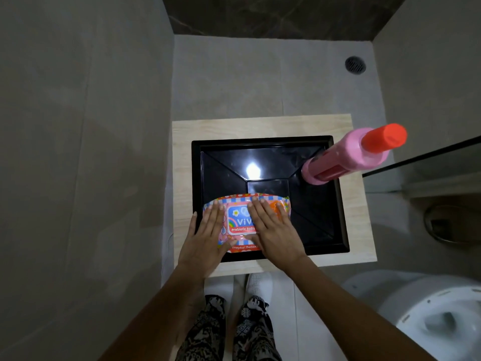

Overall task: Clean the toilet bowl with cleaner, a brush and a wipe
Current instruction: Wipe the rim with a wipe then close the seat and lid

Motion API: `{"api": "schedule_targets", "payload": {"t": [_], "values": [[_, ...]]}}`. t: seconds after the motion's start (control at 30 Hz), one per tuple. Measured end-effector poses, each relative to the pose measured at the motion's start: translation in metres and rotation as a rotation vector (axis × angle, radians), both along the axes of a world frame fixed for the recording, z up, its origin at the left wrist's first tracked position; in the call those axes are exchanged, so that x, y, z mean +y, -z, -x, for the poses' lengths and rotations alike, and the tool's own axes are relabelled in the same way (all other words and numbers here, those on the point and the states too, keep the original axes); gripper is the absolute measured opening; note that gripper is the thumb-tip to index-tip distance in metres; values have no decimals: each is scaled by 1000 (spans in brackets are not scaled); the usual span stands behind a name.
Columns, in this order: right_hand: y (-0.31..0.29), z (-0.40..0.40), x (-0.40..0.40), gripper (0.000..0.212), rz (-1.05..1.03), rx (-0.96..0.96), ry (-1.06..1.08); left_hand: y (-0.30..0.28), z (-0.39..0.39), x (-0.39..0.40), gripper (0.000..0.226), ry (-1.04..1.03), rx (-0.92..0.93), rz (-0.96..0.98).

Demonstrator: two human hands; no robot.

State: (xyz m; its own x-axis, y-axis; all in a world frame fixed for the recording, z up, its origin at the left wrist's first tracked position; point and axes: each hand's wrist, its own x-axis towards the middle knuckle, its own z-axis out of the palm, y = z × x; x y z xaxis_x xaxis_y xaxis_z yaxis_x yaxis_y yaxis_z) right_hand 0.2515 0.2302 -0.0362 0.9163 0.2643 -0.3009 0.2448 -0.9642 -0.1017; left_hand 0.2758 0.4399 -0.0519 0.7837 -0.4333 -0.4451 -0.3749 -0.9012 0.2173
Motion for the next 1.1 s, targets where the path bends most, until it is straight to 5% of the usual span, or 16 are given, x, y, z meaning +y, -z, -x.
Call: {"api": "schedule_targets", "payload": {"t": [0.73,1.1], "values": [[-19,-22,-10,67,33,-111,-113,-3,-1,0,90,-29,19,102],[-20,-80,-13,51,-23,-99,208,-3,-5,7,88,-7,-6,196]]}}
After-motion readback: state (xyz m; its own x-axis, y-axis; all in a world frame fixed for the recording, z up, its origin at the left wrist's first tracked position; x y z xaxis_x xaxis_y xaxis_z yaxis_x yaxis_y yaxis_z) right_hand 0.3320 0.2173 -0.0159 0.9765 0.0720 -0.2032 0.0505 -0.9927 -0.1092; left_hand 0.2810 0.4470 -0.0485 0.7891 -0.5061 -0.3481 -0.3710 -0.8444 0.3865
